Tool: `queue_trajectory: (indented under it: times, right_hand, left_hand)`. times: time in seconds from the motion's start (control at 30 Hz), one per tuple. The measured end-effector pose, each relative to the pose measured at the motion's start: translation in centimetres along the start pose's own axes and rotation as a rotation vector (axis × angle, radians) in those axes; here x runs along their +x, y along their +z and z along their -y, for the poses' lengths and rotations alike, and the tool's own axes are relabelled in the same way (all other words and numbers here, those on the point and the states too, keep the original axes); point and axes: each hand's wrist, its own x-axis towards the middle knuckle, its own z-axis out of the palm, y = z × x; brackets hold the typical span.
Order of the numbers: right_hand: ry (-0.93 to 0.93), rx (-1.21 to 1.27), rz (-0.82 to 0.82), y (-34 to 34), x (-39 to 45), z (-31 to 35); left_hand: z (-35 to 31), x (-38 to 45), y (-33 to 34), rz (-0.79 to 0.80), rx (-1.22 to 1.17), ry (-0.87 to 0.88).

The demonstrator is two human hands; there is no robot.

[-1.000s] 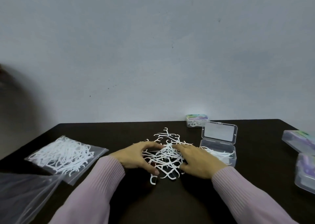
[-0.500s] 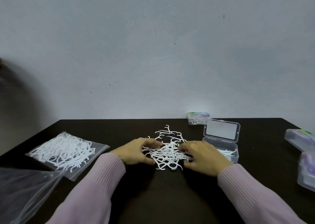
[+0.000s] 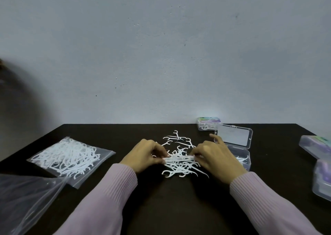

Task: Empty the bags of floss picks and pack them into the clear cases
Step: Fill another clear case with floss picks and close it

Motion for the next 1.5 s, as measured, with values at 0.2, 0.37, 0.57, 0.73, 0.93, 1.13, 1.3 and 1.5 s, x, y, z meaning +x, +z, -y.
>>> queue_trajectory:
  times: [0.2,0.37,0.57,0.73,0.93,1.13,1.3,1.5]
  right_hand:
    - [0.102,0.248,-0.1,-0.3,-0.2,-1.1]
    - [0.197,0.45,-0.134,-1.5,-0.6,-2.5]
    - [0.338,0.584,-0.206,-3.4,-1.4,-4.8]
    - [0.525,0.637,-0.2,-3.2,-2.0,-6.7]
    - [0.561,0.698,-0.081,-2.0,-2.2,-7.2]
    - [0.475,0.691,0.015,-2.3,-2.2,-7.1]
    - [0.469,0.65,0.04,-2.8,-2.7,-7.9]
    - [0.536,0.677,-0.037,-4.0,-3.4,-9.5]
  left_hand:
    - [-0.3,-0.1,-0.4,-0.138,-0.043,-0.003]
    - [-0.9,0.0,-0.2,-0.216,-0.134,0.009]
    - [-3.6,1.0,1.3,-0.336,-0.321,0.044]
    - [-6.5,2.9,3.0,-0.367,-0.397,0.117]
    - [-8.3,5.1,5.2,-0.312,-0.406,0.156]
    - [-9.0,6.2,6.4,-0.283,-0.47,0.159]
    - [-9.7,6.7,7.0,-0.257,-0.445,0.185]
    - [-10.1,7.4,7.7,-0.196,-0.36,0.241]
